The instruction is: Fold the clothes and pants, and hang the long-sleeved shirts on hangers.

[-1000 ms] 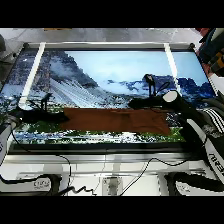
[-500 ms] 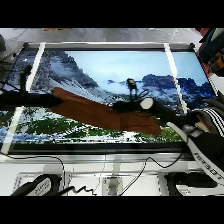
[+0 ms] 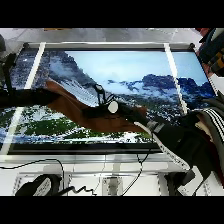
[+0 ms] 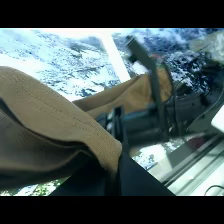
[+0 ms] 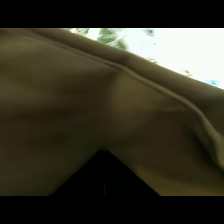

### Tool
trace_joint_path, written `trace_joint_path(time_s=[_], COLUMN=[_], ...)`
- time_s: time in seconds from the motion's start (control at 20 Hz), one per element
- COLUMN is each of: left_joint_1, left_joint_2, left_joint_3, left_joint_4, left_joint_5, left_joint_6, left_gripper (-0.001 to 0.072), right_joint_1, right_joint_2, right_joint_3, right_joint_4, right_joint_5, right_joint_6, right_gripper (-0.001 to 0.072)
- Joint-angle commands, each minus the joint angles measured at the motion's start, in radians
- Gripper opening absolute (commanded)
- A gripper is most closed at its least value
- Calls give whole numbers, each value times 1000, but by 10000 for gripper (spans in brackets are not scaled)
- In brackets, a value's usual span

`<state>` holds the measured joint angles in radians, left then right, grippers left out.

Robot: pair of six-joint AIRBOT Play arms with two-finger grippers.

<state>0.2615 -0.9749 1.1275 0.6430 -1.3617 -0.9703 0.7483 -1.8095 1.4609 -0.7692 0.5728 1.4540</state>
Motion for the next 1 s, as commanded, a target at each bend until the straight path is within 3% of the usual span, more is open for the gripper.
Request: trace_joint_path(time_s=[0.0,0.15,0.3,0.55,0.7,0.75,0.8,0.85,0.95], left_joint_1=[-37,-184,-425,-907,-1080,-1109,-1120,-1120,-1093], left_joint_2=[-29,-97,-195,-427,-545,-567,-575,-574,-556], left_joint_3=[1,1,1,2,8,14,18,18,18], left_joint_4=[-10,-46,-122,-314,-465,-489,-487,-487,-487], left_joint_5=[3,47,196,706,957,986,993,992,991], left_joint_6=[-3,-3,-3,-2,-2,0,23,52,90], left_gripper=[18,17,17,17,22,185,559,701,707], right_joint_1=[-5,-130,-318,-651,-806,-851,-892,-929,-1001], right_joint_2=[-16,27,108,296,383,403,415,418,412], right_joint_3=[42,41,41,41,41,41,41,39,20], right_joint_4=[-90,-216,-320,-420,-480,-523,-567,-602,-638], right_joint_5=[63,212,364,522,593,607,617,623,642], right_joint_6=[19,20,21,21,18,18,18,18,17], right_gripper=[13,13,13,13,13,14,14,13,14])
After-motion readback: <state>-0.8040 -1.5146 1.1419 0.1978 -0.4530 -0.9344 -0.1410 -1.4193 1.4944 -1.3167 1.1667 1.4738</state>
